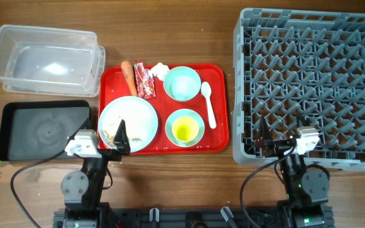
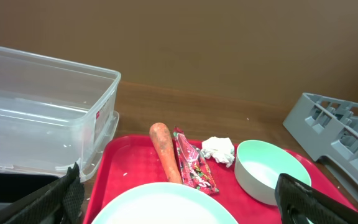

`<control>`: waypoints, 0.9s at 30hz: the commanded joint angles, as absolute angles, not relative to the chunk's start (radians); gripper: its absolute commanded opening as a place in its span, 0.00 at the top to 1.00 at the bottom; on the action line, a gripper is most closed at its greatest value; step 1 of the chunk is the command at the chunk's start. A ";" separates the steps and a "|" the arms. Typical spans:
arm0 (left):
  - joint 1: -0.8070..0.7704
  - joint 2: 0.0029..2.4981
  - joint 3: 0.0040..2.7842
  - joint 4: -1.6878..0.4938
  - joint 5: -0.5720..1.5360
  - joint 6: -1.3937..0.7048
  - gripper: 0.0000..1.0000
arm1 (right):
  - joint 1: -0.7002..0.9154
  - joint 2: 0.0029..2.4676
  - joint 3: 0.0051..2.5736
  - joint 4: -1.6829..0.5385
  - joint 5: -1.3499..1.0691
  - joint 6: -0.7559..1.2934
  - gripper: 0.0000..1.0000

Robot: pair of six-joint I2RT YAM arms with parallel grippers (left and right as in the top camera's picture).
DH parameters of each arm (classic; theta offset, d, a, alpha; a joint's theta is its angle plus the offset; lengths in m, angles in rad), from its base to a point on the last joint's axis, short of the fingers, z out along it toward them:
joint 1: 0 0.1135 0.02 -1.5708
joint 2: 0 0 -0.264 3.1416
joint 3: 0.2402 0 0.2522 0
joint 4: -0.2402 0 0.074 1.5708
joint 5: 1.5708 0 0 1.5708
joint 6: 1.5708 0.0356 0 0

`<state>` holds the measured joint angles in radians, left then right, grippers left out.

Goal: Sort waste into correct bins and load items into the dishwasher rack
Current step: 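Move both grippers toward the red tray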

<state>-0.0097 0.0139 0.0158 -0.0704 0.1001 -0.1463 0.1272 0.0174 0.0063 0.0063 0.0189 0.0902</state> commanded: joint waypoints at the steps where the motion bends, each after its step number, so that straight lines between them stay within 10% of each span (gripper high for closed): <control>1: -0.001 0.003 0.006 -0.067 0.104 -0.134 0.00 | 0.124 0.010 0.005 0.010 0.013 0.106 0.00; 27: -0.002 0.007 0.006 -0.059 0.159 -0.142 0.00 | 0.124 0.010 0.005 0.010 0.010 0.110 0.01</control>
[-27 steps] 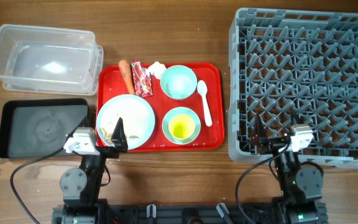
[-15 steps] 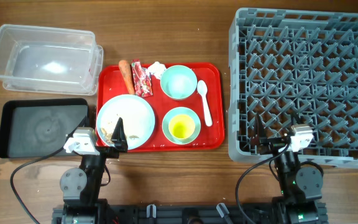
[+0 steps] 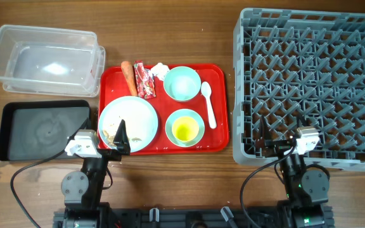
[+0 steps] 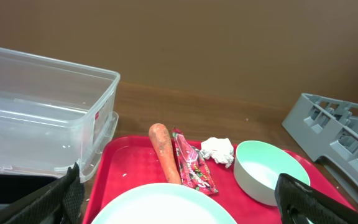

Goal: Sort waste into correct bins and load items into the dishwasher rack
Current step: 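Move both grippers toward the red tray, then grasp the yellow cup with the left gripper and lift it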

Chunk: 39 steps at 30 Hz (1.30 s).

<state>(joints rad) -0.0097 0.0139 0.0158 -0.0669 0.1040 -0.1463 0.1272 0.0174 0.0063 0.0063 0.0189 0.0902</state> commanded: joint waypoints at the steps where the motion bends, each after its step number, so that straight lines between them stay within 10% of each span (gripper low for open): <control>1: -0.002 0.007 0.006 -0.054 0.187 -0.142 0.00 | 0.124 0.010 0.005 0.007 -0.011 0.116 0.00; 11: -0.002 0.068 0.142 0.159 0.352 -0.324 0.00 | 0.124 0.011 0.085 0.097 -0.270 0.424 0.00; 19: -0.079 0.987 1.138 -0.678 0.527 -0.300 0.00 | 0.124 0.569 0.757 -0.669 -0.260 0.444 0.00; 24: -0.168 1.221 1.306 -0.774 0.669 -0.345 0.02 | 0.124 0.991 1.077 -0.947 -0.318 0.329 0.00; 37: -0.594 1.782 1.261 -1.012 0.130 -0.296 0.57 | 0.124 1.113 1.092 -0.889 -0.413 0.298 0.00; 39: -0.594 1.812 1.261 -1.001 0.133 -0.297 0.91 | 0.124 1.113 1.092 -0.888 -0.413 0.298 0.01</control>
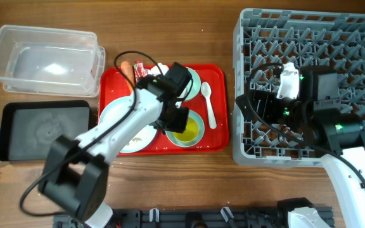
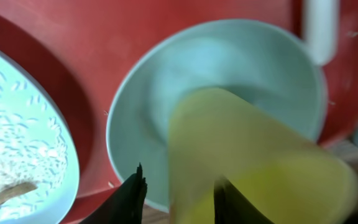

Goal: Sort waste into correct bins and load items into the dishwasher rack
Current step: 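Grasp the yellow cup with the left gripper and lift it, then hand the yellow cup from the left gripper to the right gripper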

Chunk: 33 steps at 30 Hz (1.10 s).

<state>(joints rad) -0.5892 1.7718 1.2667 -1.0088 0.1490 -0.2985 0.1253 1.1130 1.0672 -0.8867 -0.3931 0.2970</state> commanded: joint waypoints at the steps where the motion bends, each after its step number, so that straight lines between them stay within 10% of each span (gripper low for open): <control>1: -0.591 1.808 1.264 -1.001 0.133 -0.300 0.96 | 0.124 1.113 1.092 -0.888 -0.414 0.299 0.01; 7: -0.425 1.546 1.341 -1.085 0.234 -0.348 0.96 | 0.124 1.113 1.092 -0.874 -0.525 0.282 0.16; 12: -0.108 1.420 1.341 -1.044 1.137 -0.160 0.96 | 0.180 1.113 1.092 -0.623 -0.908 0.210 0.39; 18: -0.122 1.421 1.341 -1.071 1.357 -0.160 0.96 | 0.421 1.156 1.092 -0.273 -0.990 0.180 0.20; 24: -0.123 1.421 1.341 -1.078 1.393 -0.160 0.96 | 0.457 1.214 1.092 -0.175 -1.082 0.200 0.36; 26: -0.126 1.421 1.341 -1.080 1.394 -0.160 0.96 | 0.457 1.214 1.092 -0.168 -1.052 0.198 0.17; 33: -0.208 1.419 1.341 -1.082 1.394 -0.139 0.96 | 0.361 1.214 1.092 -0.196 -1.077 0.156 0.13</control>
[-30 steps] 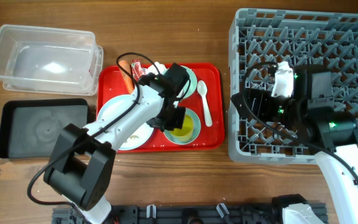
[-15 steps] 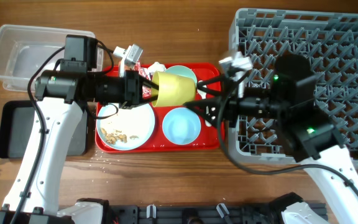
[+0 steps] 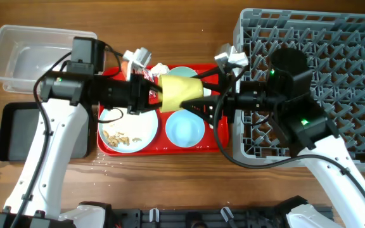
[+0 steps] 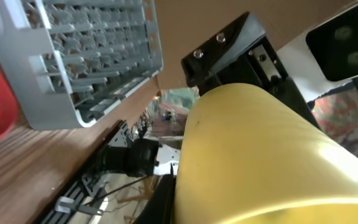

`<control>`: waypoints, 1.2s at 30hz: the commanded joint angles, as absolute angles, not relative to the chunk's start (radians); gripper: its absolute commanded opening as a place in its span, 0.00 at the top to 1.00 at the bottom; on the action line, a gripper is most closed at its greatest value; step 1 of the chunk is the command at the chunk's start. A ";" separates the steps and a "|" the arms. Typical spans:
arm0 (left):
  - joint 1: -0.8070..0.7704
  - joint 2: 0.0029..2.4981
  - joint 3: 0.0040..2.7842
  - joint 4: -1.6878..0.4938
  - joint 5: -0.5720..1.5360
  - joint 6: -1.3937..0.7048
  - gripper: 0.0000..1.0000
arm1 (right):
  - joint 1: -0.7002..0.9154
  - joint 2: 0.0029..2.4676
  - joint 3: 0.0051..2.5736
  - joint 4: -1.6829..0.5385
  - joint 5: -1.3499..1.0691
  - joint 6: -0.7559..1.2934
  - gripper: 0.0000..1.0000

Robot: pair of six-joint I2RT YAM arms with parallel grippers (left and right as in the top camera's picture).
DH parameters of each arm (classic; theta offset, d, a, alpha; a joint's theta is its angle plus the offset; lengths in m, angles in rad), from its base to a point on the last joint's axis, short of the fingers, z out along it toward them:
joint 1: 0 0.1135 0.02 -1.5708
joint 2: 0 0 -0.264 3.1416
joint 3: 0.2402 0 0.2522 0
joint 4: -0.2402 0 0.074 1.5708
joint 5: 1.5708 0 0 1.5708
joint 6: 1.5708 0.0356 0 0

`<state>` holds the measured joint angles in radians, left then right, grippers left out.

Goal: Sort waste into correct bins and load items into the dishwasher rack
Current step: 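Hand the yellow cup from the left gripper to the right gripper, then place the yellow cup in the dish rack with the right gripper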

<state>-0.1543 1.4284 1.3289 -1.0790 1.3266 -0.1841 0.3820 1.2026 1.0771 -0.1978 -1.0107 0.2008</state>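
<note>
A yellow cup (image 3: 179,92) lies on its side in the air above the red tray (image 3: 157,149). My left gripper (image 3: 159,92) is shut on its left end. In the left wrist view the cup (image 4: 260,155) fills the frame, with one finger (image 4: 166,199) against it. My right gripper (image 3: 198,96) is open, its fingers on either side of the cup's right end. On the tray sit a plate with scraps (image 3: 128,130), an empty pale blue bowl (image 3: 184,130) and a second bowl (image 3: 184,71), mostly hidden. The grey dishwasher rack (image 3: 334,57) stands at the right.
A clear plastic bin (image 3: 43,57) stands at the back left, with a black tray (image 3: 18,130) in front of it. A crumpled tissue (image 3: 160,67) shows at the tray's back edge. Both arms cross above the tray and hide the carrot, the wrapper and the spoon.
The yellow cup was in the front bowl with my left gripper at it; now it is held on its side above the tray. My right gripper has come from over the rack to the cup.
At the first two moments both arms were folded at the table's front edge and the tray was untouched. Then my left gripper was down at the yellow cup in the front bowl and the right arm was over the rack. Now the cup is up between both grippers.
</note>
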 commanded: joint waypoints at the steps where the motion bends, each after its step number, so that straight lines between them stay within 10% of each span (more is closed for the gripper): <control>1: -0.228 1.419 1.341 -1.081 1.389 -0.133 0.96 | 0.361 1.214 1.092 -0.195 -1.102 0.155 0.12; 7: -0.224 1.419 1.341 -1.040 1.337 -0.138 0.88 | 0.361 1.214 1.092 -0.211 -1.213 0.159 0.43; 9: -0.192 1.419 1.341 -1.001 1.337 -0.142 0.03 | 0.361 1.211 1.092 -0.242 -1.171 0.159 0.48; 20: -0.070 1.419 1.341 -1.003 1.161 -0.142 0.00 | 0.188 0.911 1.092 -1.032 0.195 0.548 0.51; 26: -0.070 1.419 1.341 -1.015 1.155 -0.141 0.00 | 0.110 1.185 1.092 -1.106 0.180 0.568 0.50; 32: -0.070 1.419 1.341 -1.049 1.097 -0.142 0.00 | 0.110 1.388 1.108 -1.105 0.035 0.553 0.06; 36: -0.070 1.419 1.341 -1.054 1.041 -0.142 0.00 | 0.115 1.347 1.215 -1.106 -0.008 0.524 0.04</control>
<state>-0.0753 1.4277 1.3289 -1.0512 1.0981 -0.1543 0.1123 1.3853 1.1252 -1.1141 0.0505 0.5480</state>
